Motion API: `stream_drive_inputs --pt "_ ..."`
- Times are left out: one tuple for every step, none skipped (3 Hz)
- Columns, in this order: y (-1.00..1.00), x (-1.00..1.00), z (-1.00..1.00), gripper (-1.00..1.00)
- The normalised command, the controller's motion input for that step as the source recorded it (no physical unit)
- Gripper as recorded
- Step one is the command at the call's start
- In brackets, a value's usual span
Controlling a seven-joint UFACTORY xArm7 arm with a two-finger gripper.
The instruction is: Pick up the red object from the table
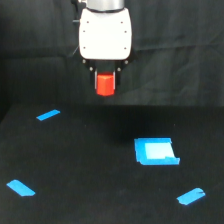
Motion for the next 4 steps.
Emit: stream_drive_inputs --pt "-0.01 -0.02 0.09 -0.97" --pt "-0.01 -0.02 0.09 -0.97" --pt "-0.01 -0.01 0.08 -0.97" --pt "-0.01 -0.01 0.08 -0.97"
